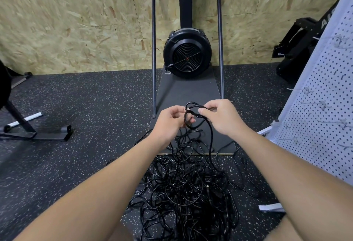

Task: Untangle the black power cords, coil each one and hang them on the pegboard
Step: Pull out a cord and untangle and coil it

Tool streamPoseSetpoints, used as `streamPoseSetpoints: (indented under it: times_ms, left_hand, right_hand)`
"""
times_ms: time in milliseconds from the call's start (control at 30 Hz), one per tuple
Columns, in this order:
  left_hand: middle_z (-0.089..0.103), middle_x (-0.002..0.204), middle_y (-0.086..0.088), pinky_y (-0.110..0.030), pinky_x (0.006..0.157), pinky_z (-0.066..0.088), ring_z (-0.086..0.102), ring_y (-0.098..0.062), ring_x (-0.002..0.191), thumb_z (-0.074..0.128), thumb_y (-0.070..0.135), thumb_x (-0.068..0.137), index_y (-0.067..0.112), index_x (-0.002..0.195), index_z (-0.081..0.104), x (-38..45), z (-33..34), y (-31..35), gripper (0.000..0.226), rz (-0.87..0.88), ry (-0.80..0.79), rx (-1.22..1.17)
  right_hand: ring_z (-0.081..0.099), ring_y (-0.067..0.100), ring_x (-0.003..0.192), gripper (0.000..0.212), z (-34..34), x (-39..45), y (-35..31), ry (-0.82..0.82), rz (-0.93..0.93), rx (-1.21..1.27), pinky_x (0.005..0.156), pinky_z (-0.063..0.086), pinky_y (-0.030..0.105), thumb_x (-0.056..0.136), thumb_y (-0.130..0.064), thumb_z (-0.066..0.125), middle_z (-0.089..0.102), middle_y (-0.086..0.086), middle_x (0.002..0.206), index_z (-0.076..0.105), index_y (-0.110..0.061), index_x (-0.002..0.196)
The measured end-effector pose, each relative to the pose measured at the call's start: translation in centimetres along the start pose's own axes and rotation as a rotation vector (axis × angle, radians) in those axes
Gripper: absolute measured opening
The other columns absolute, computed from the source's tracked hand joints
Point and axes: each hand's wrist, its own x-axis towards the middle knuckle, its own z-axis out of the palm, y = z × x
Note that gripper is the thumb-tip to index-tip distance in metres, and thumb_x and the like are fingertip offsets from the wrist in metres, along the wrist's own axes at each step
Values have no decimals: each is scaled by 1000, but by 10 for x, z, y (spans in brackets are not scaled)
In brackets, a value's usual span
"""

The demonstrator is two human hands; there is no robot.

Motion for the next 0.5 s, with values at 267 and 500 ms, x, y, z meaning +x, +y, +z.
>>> streamPoseSetpoints:
  times_ms: [267, 500]
  left_hand:
    - [80, 94, -16, -37, 83, 53, 66, -20, 82, 79, 6, 99, 1, 108, 72, -1, -1, 6, 12, -35, 42, 92]
    - [77, 88, 2, -46, 85, 64, 76, -16, 82, 70, 12, 102, 22, 97, 67, 2, -8, 16, 12, 226, 85, 646]
  right_hand:
    - [65, 14, 74, 20, -1, 0, 2, -53, -77, -181, 73, 55, 37, 105, -37, 70, 72, -7, 78, 76, -24, 91]
    - [64, 23, 84, 22, -8, 1, -2, -39, -109, -422, 73, 52, 39, 110, -39, 62, 67, -6, 87, 72, -24, 97]
